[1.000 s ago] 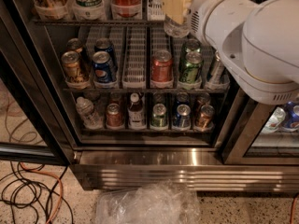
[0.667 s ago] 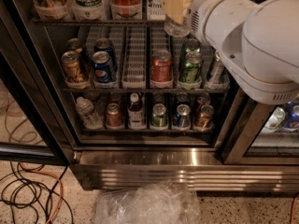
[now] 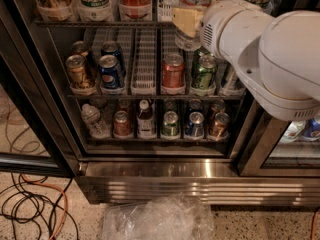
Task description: Pick water bottle from top shelf of fridge
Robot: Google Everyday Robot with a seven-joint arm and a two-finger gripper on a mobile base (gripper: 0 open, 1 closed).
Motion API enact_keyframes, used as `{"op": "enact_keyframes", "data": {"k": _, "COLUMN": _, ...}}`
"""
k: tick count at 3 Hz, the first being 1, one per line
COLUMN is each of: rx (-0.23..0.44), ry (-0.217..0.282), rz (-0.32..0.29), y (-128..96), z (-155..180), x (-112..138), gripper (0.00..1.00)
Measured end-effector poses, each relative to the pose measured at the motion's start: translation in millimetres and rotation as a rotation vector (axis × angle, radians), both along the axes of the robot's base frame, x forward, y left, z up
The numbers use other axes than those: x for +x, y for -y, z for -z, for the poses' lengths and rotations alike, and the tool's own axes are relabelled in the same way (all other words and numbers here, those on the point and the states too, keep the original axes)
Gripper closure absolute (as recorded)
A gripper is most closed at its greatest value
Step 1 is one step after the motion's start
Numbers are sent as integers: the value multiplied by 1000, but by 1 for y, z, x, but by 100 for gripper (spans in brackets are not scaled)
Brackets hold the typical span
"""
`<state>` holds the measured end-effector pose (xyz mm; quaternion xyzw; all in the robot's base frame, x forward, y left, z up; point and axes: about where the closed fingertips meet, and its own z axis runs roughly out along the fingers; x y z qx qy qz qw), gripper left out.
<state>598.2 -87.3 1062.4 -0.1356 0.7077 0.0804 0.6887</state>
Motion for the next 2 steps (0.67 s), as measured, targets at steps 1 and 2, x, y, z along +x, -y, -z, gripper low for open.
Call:
{"op": "enact_keyframes", "data": {"k": 1, "rx": 25, "ry": -23, "rz": 12, "y": 7, "z": 12, "x": -10, "gripper": 100}}
{"op": "enact_keyframes", "data": {"k": 2, "rx": 25, "ry": -23, "rz": 12, "y": 7, "z": 12, "x": -10, "gripper": 100}}
